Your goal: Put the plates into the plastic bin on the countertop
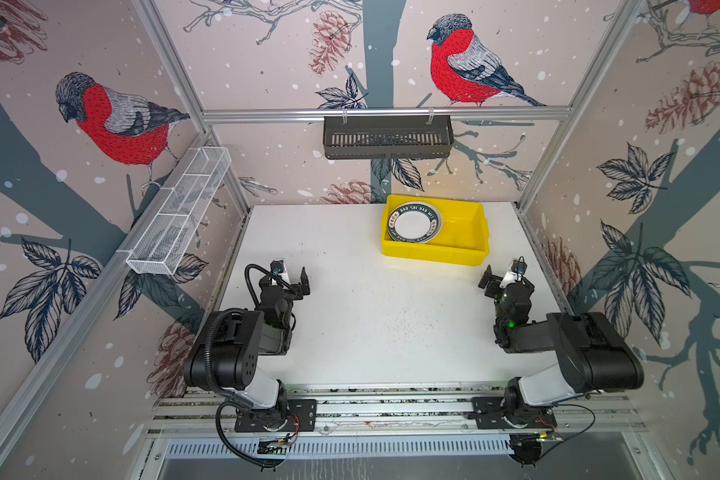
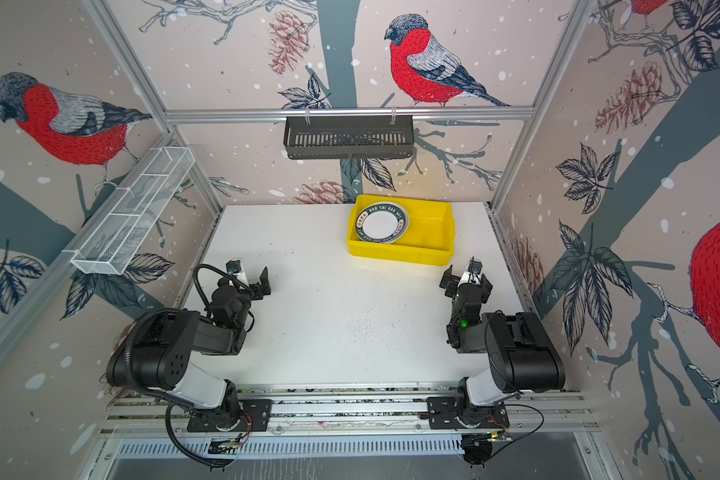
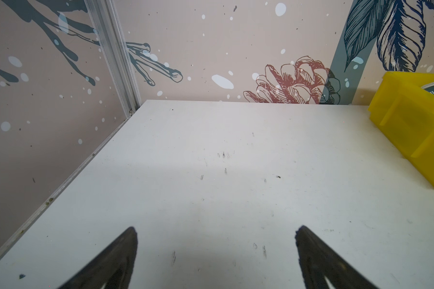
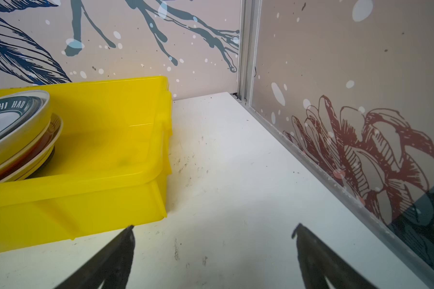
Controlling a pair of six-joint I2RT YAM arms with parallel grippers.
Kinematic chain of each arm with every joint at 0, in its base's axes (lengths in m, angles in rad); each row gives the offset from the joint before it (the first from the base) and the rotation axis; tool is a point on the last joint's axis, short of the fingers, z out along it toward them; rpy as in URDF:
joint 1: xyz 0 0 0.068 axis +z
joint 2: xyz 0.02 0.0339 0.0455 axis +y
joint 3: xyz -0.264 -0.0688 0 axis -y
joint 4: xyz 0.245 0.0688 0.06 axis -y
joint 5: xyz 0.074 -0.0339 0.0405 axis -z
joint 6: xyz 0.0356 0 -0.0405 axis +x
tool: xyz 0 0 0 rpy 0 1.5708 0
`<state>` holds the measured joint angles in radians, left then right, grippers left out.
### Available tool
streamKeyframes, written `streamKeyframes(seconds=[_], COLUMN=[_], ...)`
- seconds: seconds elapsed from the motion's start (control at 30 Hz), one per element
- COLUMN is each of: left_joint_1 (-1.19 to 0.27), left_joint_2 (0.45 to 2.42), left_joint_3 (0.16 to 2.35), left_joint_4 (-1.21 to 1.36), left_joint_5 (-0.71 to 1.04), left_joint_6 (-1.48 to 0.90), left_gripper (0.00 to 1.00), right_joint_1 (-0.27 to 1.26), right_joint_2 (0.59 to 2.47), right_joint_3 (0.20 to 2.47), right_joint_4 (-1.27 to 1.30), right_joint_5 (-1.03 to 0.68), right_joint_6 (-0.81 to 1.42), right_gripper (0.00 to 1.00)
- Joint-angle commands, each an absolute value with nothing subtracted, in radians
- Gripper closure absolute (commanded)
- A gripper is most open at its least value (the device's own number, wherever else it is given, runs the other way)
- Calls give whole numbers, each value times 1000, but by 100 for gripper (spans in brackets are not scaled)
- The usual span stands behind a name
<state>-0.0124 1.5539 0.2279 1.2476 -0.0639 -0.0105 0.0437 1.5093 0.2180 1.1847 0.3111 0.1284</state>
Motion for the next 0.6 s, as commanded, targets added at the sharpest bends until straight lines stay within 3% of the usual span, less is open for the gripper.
streamKeyframes(seconds=[0.0,0.57], left_joint_1=[-14,-15], left_joint_2=[1555,1554], left_joint_3=[229,226], left_joint_4=[1315,1319], left_joint_5=[-69,-69], left_joint_6=[6,8], left_gripper=[3,3], right_joint_1=[38,57], right_joint_2=[1504,1481], right_joint_3=[225,216], right_joint_4=[1222,1228], right_joint_5=[287,326], right_joint_6=[110,101], right_gripper=[1,1])
